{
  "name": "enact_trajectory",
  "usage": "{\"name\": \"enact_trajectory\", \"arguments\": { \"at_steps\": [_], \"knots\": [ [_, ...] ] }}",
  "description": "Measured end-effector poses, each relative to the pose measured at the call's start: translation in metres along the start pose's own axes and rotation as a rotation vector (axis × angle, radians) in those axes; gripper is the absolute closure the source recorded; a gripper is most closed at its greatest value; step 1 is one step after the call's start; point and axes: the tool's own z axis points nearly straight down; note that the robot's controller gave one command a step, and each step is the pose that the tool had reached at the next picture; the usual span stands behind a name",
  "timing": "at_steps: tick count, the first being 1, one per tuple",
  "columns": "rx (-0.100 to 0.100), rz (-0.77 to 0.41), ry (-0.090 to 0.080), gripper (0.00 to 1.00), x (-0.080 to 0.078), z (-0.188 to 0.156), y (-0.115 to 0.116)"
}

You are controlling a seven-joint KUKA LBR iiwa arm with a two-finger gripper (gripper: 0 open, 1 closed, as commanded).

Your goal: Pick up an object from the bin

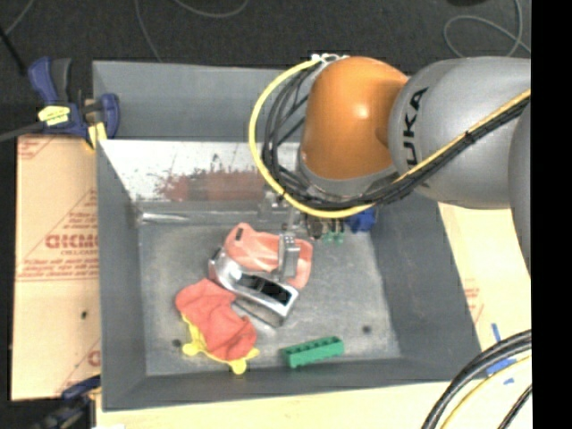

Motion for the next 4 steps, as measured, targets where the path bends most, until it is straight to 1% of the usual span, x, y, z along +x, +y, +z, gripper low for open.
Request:
{"name": "enact_trajectory", "arguments": {
  "at_steps": [1, 2, 3, 4],
  "knots": [
    [-0.001, 0.002, -0.008, 0.0, -0.001, -0.005, 0.0],
    [-0.002, 0.081, -0.011, 0.0, -0.025, 0.049, -0.019],
    [-0.003, 0.028, -0.013, 0.0, -0.052, 0.118, -0.041],
    [-0.008, 0.04, 0.023, 0.0, -0.059, 0.141, -0.046]
  ]
}}
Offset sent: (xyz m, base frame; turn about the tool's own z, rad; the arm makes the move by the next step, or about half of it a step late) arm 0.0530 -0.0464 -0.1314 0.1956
